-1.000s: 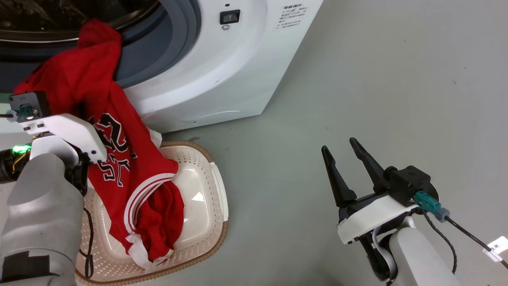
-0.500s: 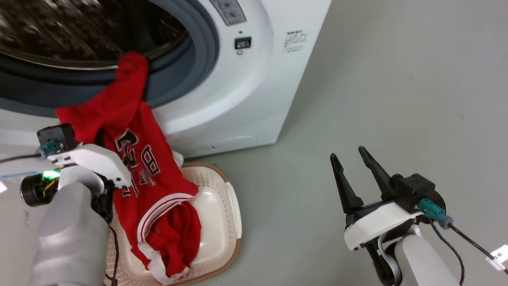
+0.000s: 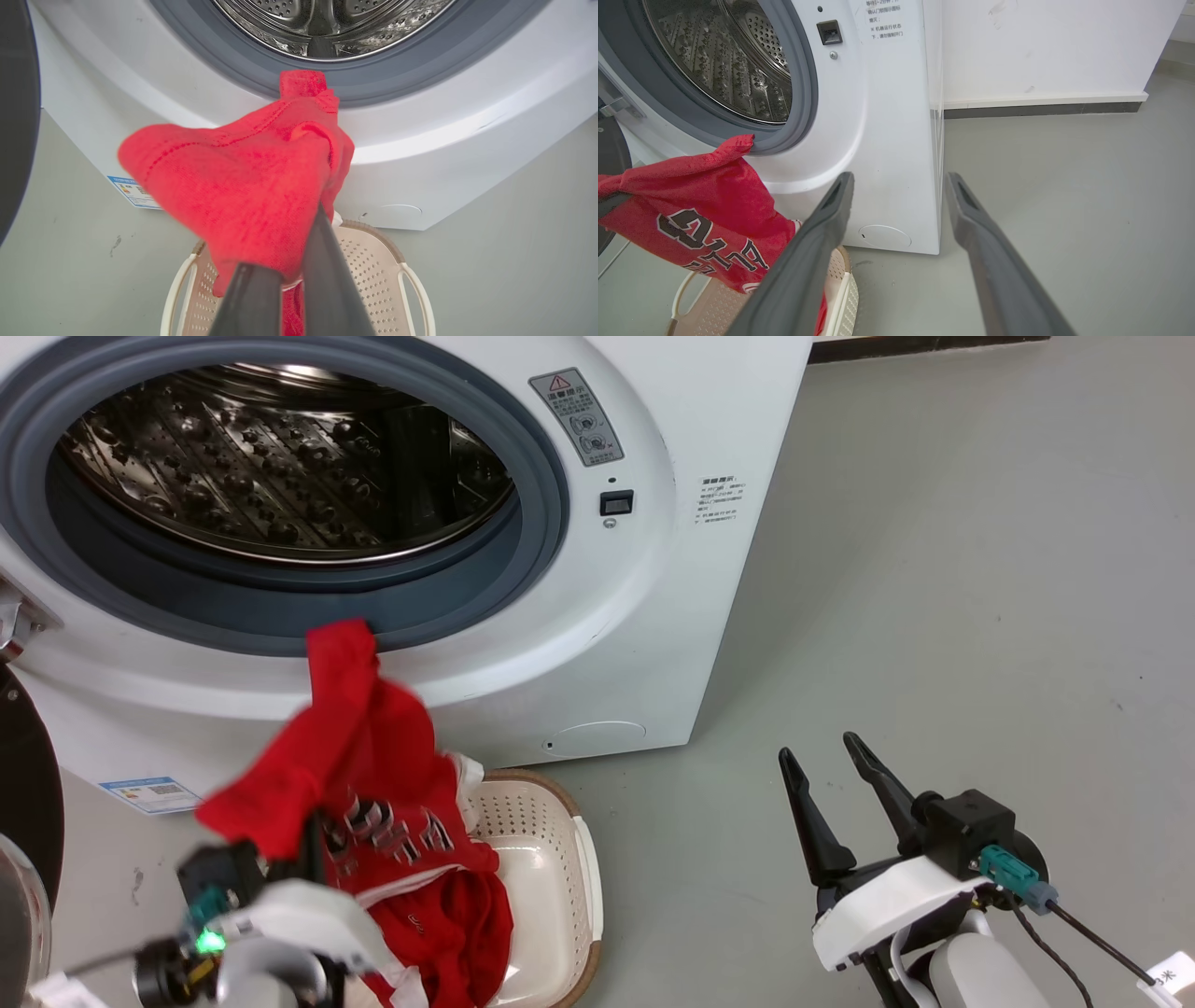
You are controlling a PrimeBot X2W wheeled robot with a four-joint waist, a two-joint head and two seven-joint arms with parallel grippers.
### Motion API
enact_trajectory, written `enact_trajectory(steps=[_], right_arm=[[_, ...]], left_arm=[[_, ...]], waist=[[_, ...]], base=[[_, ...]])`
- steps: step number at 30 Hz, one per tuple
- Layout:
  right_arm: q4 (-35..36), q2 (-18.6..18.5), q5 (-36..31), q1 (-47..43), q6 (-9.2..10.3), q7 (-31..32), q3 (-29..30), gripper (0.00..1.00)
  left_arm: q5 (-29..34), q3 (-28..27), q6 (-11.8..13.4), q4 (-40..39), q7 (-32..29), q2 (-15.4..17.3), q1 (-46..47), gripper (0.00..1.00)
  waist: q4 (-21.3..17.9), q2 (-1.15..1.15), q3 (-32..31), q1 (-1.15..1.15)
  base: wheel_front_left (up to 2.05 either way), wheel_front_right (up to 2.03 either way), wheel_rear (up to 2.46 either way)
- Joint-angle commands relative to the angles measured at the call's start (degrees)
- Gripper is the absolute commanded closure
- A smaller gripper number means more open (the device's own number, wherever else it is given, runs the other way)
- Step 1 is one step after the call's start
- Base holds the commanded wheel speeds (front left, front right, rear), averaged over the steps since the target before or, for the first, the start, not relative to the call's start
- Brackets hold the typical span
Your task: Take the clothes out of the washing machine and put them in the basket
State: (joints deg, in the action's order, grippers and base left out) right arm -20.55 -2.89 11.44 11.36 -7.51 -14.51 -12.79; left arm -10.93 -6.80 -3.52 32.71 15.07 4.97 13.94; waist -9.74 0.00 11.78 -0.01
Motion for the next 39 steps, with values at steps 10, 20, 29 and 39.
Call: enact_trajectory(steps=[10,20,29,39], right_arm=[[1.94,0.05,-0.39,-0.56,0.04,0.53,0.48,0.00],[3.09,0.05,-0.42,3.76,0.04,0.36,-1.30,0.00],[3.14,0.05,0.77,8.10,0.04,-0.26,-3.91,0.00],[1.19,0.05,1.09,9.80,0.04,-0.65,-4.96,0.00]], left_arm=[[-2.41,5.23,0.93,-2.42,-1.76,-1.89,-9.06,1.00],[-1.08,9.42,0.15,13.01,-4.30,-0.61,2.74,1.00],[-1.08,9.77,2.20,31.74,-5.32,0.10,16.46,1.00],[-2.13,9.54,3.63,39.19,-5.58,0.24,20.90,0.59]], waist=[[-0.04,0.00,2.88,0.01],[-2.00,0.00,13.39,0.01],[-4.57,0.00,22.55,0.01],[-5.29,0.00,24.68,0.01]], base=[[0.00,0.00,0.00],[0.00,0.00,0.00],[0.00,0.00,0.00],[0.00,0.00,0.00]])
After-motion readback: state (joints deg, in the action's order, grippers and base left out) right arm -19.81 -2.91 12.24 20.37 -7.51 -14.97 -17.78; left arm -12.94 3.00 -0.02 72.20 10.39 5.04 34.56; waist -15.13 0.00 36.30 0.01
